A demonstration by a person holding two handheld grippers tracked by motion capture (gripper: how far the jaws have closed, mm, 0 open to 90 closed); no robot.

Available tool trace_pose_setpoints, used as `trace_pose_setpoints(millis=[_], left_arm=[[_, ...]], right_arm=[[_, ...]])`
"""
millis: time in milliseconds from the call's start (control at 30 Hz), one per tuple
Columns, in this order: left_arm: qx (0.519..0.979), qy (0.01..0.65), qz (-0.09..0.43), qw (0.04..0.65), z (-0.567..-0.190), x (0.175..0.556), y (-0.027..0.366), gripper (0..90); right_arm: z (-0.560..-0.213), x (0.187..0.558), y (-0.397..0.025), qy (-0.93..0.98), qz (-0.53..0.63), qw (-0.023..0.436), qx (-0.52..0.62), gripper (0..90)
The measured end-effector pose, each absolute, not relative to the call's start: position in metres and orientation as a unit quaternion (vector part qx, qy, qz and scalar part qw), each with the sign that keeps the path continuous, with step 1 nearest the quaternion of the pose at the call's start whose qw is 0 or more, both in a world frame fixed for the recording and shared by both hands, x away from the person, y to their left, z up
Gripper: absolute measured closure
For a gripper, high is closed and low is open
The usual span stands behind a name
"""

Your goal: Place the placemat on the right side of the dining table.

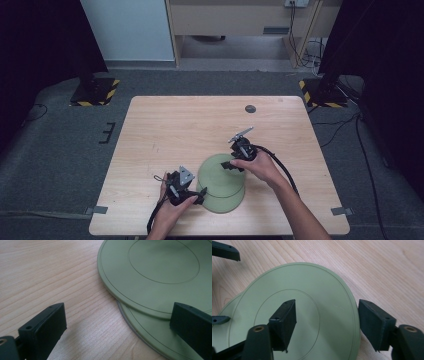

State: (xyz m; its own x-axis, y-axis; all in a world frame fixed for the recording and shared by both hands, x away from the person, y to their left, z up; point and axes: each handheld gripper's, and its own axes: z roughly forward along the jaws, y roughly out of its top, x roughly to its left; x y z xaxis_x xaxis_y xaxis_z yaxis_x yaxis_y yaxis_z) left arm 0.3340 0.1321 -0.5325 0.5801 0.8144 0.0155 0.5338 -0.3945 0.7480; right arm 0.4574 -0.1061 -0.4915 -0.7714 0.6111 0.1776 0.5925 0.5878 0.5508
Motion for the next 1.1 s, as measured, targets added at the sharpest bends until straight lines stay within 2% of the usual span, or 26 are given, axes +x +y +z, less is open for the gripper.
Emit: trace_pose_setpoints(millis=[100,300,400,467,500,533,1000,1100], left_arm=[[0.812,0.415,0.194,0.361,-0.532,0.334,0.132,0.3],[0.813,0.415,0.192,0.36,-0.532,0.334,0.132,0.2],[0.813,0.415,0.193,0.36,-0.532,0.334,0.132,0.2],[0.813,0.415,0.194,0.36,-0.532,0.334,0.132,0.3],[0.813,0.415,0.194,0.36,-0.532,0.334,0.132,0.3],[0.813,0.414,0.194,0.359,-0.532,0.334,0.132,0.3],[0.813,0.415,0.196,0.359,-0.532,0.334,0.132,0.3],[0.813,0.415,0.195,0.359,-0.532,0.334,0.132,0.3]], right_arm=[[-0.486,0.454,-0.106,0.892,0.304,0.021,0.335,36.1],[-0.468,0.445,-0.107,0.892,0.32,0.013,0.318,47.7],[-0.469,0.442,-0.106,0.902,0.309,0.008,0.303,54.4],[-0.471,0.441,-0.106,0.903,0.304,0.006,0.303,55.0],[-0.471,0.442,-0.106,0.904,0.302,0.015,0.303,60.1],[-0.471,0.441,-0.106,0.903,0.305,0.014,0.304,61.4],[-0.478,0.451,-0.104,0.912,0.271,0.024,0.306,62.1],[-0.476,0.451,-0.107,0.912,0.277,0.026,0.301,68.7]])
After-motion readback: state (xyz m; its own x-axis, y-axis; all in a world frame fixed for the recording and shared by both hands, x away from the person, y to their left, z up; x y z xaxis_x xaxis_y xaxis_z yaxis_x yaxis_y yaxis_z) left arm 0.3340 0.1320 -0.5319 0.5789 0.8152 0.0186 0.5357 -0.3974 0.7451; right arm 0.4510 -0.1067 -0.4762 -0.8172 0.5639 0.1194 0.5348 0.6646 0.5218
